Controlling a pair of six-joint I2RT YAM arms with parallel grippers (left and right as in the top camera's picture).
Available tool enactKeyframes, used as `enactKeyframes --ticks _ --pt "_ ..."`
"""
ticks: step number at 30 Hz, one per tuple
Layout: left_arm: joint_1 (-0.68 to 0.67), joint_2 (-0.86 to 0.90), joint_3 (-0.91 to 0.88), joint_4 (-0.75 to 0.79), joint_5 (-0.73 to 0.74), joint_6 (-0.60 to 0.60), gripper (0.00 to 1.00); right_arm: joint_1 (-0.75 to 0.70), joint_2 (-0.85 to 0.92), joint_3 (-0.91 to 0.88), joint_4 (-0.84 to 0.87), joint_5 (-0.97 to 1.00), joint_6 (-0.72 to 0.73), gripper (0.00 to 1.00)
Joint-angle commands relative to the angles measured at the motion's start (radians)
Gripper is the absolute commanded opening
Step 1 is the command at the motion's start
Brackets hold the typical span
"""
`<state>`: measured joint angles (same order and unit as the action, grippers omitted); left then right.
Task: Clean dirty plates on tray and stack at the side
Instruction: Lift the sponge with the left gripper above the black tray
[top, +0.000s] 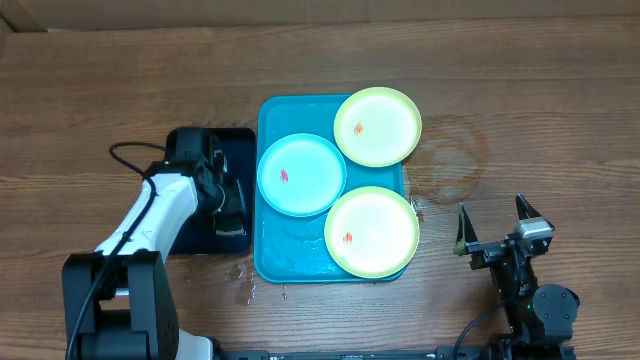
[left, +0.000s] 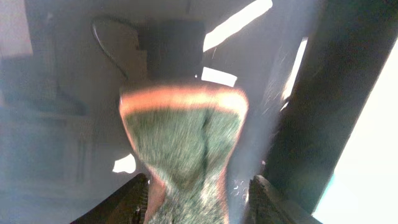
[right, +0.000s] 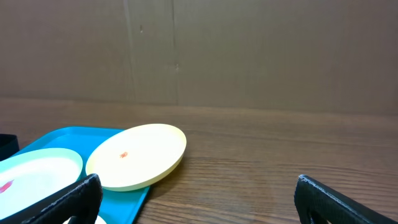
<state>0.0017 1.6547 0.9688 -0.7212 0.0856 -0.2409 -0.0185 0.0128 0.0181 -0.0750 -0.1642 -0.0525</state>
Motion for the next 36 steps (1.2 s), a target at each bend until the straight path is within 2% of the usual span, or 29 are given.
enactKeyframes --ticks 1,2,9,13,14,17,19,23,30,36 --pt "-0.002 0.001 0.034 -0.013 0.009 -0.011 0.48 -0.002 -0.006 -0.010 0.006 0.010 -0.001 1.00" --pt "-0.002 0.001 0.019 -0.010 0.009 -0.019 0.44 -0.002 -0.006 -0.010 0.006 0.010 -0.001 1.00" --pt "-0.003 0.008 -0.076 0.060 0.018 -0.022 0.43 -0.002 -0.006 -0.010 0.005 0.010 -0.001 1.00" --pt "-0.003 0.008 -0.122 0.125 0.019 -0.021 0.09 -0.002 -0.006 -0.010 0.005 0.010 -0.001 1.00" --pt "-0.003 0.006 -0.114 0.123 0.017 -0.020 0.04 -0.002 -0.006 -0.010 0.005 0.010 -0.001 1.00" --pt "0.010 -0.010 -0.034 0.065 -0.013 -0.022 0.04 -0.002 -0.006 -0.010 0.005 0.010 -0.001 1.00" --pt "0.019 -0.030 0.084 -0.002 -0.055 -0.026 0.04 -0.002 -0.006 -0.010 0.006 0.010 -0.001 1.00" --pt "0.018 -0.034 0.173 -0.023 -0.111 -0.004 0.04 -0.002 -0.006 -0.010 0.005 0.010 -0.001 1.00" --pt "0.017 0.001 0.148 -0.062 -0.145 0.009 0.04 -0.002 -0.006 -0.010 0.005 0.010 -0.001 1.00" --pt "0.017 0.033 0.092 -0.032 -0.141 0.009 0.04 -0.002 -0.006 -0.010 0.005 0.010 -0.001 1.00"
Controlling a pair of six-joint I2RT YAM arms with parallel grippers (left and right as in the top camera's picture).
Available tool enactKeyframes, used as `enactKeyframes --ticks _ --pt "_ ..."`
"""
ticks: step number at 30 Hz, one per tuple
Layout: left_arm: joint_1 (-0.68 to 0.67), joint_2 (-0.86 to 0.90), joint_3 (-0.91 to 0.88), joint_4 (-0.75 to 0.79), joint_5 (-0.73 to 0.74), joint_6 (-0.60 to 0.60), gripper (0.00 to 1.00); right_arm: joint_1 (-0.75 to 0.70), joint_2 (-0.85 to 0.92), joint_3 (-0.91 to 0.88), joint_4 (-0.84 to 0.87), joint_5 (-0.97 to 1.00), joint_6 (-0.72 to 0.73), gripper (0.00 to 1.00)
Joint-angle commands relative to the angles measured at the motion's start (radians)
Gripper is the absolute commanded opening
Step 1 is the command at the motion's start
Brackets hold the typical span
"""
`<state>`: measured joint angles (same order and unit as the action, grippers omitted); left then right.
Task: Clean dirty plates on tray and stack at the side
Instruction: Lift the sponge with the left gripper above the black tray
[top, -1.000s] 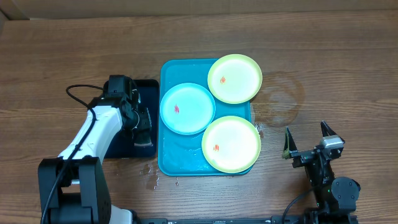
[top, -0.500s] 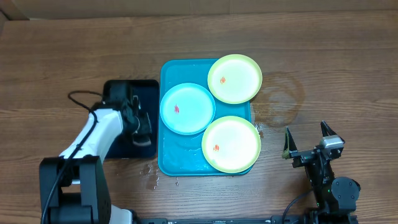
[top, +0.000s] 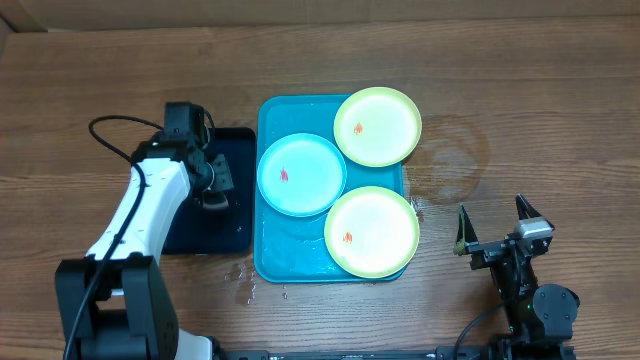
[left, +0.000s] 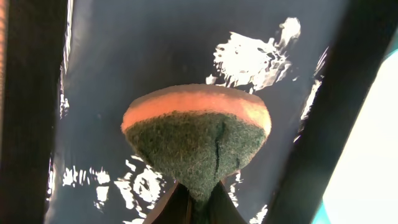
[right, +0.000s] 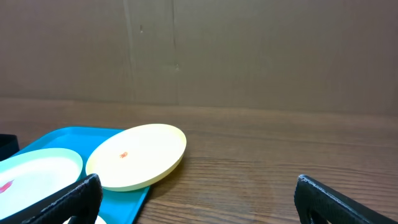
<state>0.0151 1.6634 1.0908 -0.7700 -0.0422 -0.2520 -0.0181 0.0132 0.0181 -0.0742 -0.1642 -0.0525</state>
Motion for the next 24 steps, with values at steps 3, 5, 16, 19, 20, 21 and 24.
enactKeyframes --ticks 3,5,16,19,20,21,24 --pt "0.003 0.032 -0.033 0.041 -0.009 0.020 0.04 -0.003 -0.006 -0.010 0.005 0.010 -0.001 1.00" --pt "0.003 0.026 -0.026 0.050 -0.010 0.020 0.04 -0.003 -0.006 -0.010 0.005 0.010 -0.001 1.00" --pt "0.004 0.021 0.225 -0.169 -0.018 0.066 0.04 -0.003 -0.006 -0.010 0.005 0.010 -0.001 1.00" --pt "0.004 0.021 0.228 -0.179 -0.021 0.074 0.04 -0.003 -0.006 -0.010 0.005 0.010 -0.001 1.00" --pt "0.004 0.021 0.223 -0.180 -0.021 0.077 0.04 -0.003 -0.006 -0.010 0.005 0.010 -0.001 1.00" --pt "0.004 0.021 0.218 -0.183 -0.022 0.077 0.04 -0.003 -0.006 -0.010 0.005 0.010 -0.001 1.00" --pt "0.004 0.021 0.194 -0.171 -0.021 0.076 0.04 -0.003 -0.006 -0.010 0.005 0.010 -0.001 1.00"
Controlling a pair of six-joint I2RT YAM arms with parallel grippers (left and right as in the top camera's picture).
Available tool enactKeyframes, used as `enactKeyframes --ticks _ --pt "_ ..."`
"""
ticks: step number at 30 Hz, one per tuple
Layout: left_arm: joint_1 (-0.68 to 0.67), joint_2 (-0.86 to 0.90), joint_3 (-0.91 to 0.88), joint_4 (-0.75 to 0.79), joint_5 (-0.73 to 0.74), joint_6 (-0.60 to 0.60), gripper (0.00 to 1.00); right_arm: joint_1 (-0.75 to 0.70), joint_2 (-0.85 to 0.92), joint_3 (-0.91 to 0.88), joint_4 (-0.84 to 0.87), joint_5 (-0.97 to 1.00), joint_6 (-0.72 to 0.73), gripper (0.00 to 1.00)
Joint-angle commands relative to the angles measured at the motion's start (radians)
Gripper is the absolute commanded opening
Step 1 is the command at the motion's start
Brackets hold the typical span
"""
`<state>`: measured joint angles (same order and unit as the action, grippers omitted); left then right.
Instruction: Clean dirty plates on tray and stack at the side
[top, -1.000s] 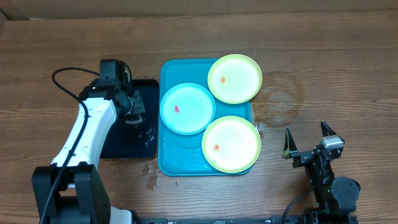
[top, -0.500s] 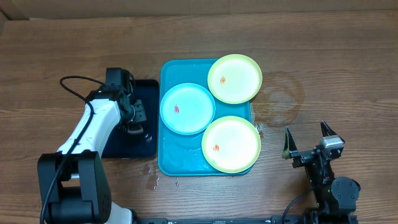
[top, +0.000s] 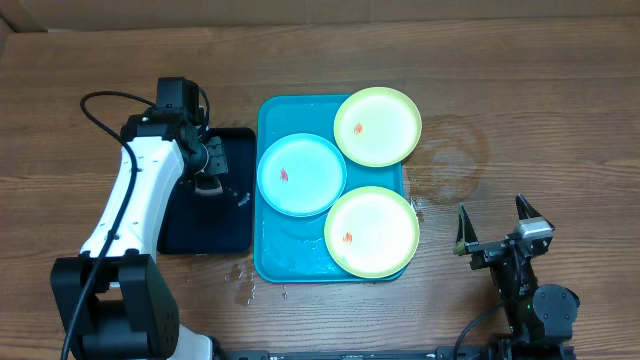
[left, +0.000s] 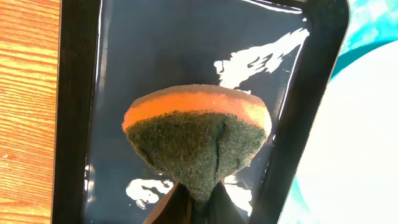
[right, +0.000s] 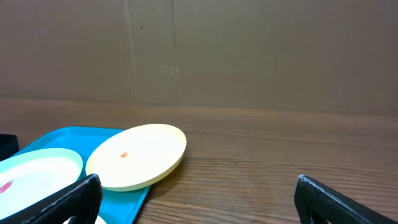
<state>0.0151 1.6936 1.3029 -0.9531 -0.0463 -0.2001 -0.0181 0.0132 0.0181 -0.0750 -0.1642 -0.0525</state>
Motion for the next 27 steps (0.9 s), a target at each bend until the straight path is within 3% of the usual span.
enactKeyframes --ticks 1,27 --pt "0.004 -0.009 -0.026 0.018 -0.017 0.024 0.04 -0.003 -0.006 -0.010 0.005 0.010 -0.001 1.00" --pt "0.004 -0.007 -0.103 0.103 -0.005 -0.006 0.04 -0.003 -0.006 -0.010 0.006 0.010 -0.001 1.00"
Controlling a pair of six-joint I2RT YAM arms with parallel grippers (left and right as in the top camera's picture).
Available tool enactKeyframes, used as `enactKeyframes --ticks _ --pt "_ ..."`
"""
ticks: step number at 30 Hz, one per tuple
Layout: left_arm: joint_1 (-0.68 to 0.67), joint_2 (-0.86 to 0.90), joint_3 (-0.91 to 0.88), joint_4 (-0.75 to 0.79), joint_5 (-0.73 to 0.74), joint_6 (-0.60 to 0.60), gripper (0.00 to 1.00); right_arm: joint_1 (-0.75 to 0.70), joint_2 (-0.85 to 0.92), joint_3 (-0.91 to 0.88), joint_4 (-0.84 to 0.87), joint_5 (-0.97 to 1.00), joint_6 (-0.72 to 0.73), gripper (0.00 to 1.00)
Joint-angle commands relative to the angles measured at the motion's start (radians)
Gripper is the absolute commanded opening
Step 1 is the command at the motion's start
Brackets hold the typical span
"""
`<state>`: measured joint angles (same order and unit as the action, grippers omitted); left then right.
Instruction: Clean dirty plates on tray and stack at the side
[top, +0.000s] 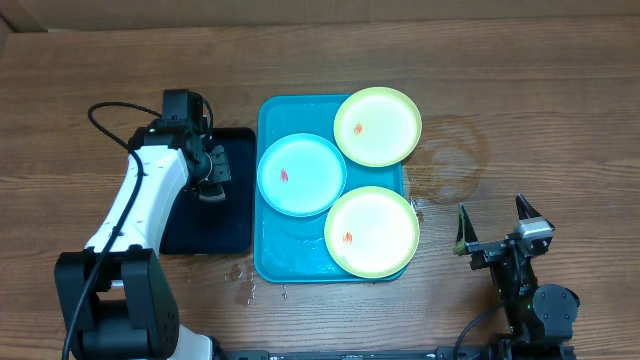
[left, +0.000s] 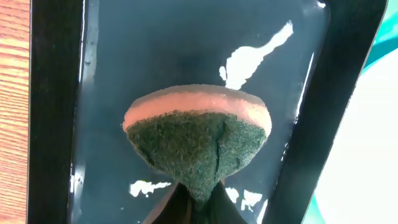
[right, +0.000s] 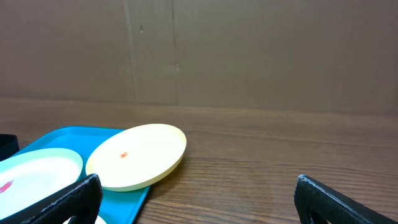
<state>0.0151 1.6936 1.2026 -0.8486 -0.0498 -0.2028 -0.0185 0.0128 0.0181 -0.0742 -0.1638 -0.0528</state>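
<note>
Three plates lie on the blue tray (top: 268, 250): a light blue plate (top: 301, 174) and two yellow-green plates (top: 377, 126) (top: 371, 231), each with a small red stain. My left gripper (top: 210, 178) hangs over the black water tray (top: 205, 225). It is shut (left: 198, 200) on an orange sponge (left: 198, 140) whose green scouring side faces the camera. The sponge sits just above the wet tray floor, beside the blue tray's left edge. My right gripper (top: 493, 228) stands open and apart from the plates, with its fingers wide (right: 199, 199) and nothing between them.
Drops of water lie on the wood (top: 243, 283) in front of the two trays. A faint wet ring (top: 455, 150) marks the table to the right of the blue tray. A brown cardboard wall (right: 249, 50) stands behind the table.
My left gripper with the sponge is now lower and closer to the water in the black tray, and slightly nearer the front. The plates and the right arm are unchanged.
At first my left gripper was down in the black tray with its fingers apart on either side of the sponge. Then it was shut on the sponge and raised, then higher still near the tray's back. Now it is lower over the water again.
</note>
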Motion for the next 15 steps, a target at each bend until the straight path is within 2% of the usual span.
enactKeyframes --ticks 1,15 --pt "0.004 -0.007 -0.003 -0.002 -0.002 -0.003 0.04 -0.002 -0.006 -0.010 0.005 0.010 0.000 1.00" --pt "0.004 -0.007 -0.003 0.010 -0.002 -0.001 0.04 -0.002 -0.006 -0.010 0.005 0.010 0.000 1.00"
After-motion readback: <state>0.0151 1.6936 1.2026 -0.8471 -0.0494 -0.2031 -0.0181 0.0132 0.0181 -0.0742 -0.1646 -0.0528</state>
